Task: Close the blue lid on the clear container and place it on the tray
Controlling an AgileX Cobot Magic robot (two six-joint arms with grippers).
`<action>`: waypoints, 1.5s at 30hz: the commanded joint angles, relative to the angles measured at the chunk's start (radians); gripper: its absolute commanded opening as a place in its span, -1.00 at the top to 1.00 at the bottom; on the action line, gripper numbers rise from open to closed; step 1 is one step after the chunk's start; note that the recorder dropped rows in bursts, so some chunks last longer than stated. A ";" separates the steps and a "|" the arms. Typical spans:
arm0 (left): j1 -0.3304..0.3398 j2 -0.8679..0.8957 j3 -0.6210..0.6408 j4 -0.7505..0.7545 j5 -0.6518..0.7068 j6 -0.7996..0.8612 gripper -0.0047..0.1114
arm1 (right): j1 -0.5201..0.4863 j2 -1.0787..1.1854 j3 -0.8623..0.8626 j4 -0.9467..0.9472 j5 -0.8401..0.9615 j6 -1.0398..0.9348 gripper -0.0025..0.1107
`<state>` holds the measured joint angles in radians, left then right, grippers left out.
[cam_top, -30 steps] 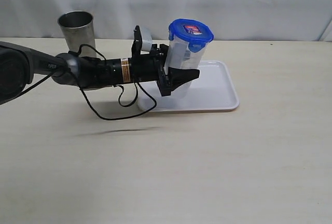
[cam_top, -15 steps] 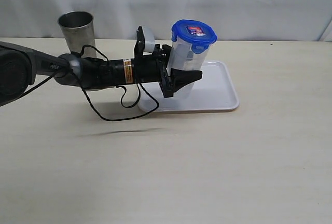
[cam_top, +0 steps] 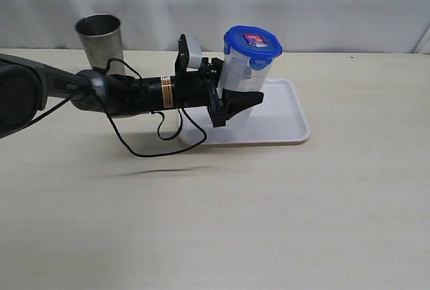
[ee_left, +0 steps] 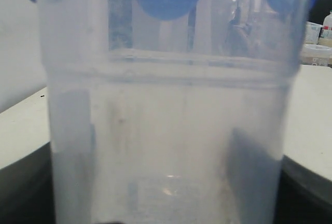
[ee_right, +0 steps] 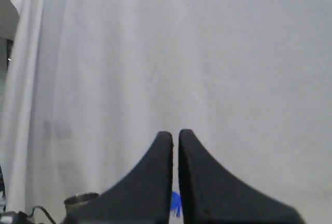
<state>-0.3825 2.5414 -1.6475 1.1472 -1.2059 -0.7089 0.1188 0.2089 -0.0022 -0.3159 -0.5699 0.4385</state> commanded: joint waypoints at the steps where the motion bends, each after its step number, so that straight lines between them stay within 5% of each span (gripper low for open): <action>1: -0.002 -0.017 -0.006 -0.023 -0.015 0.001 0.92 | -0.001 0.238 -0.063 0.092 0.015 -0.014 0.87; 7: -0.002 -0.017 -0.006 -0.023 -0.015 0.001 0.92 | -0.001 0.694 -0.317 0.018 0.126 0.054 0.88; 12: -0.002 -0.017 -0.006 -0.023 -0.015 0.001 0.92 | -0.003 1.041 -0.567 -0.398 0.164 0.377 0.88; 17: -0.002 -0.017 -0.006 -0.023 -0.015 0.001 0.92 | -0.052 1.301 -0.763 -0.722 -0.034 0.666 0.88; 34: -0.002 -0.017 -0.006 -0.016 -0.015 0.001 0.92 | -0.098 1.658 -0.992 -0.796 -0.311 0.710 0.88; 45: -0.002 -0.017 -0.006 0.040 -0.015 -0.001 0.92 | -0.073 1.658 -0.997 -0.799 -0.209 0.692 0.88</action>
<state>-0.3825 2.5414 -1.6475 1.1734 -1.2041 -0.7089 0.0431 1.8657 -0.9929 -1.1114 -0.8242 1.1430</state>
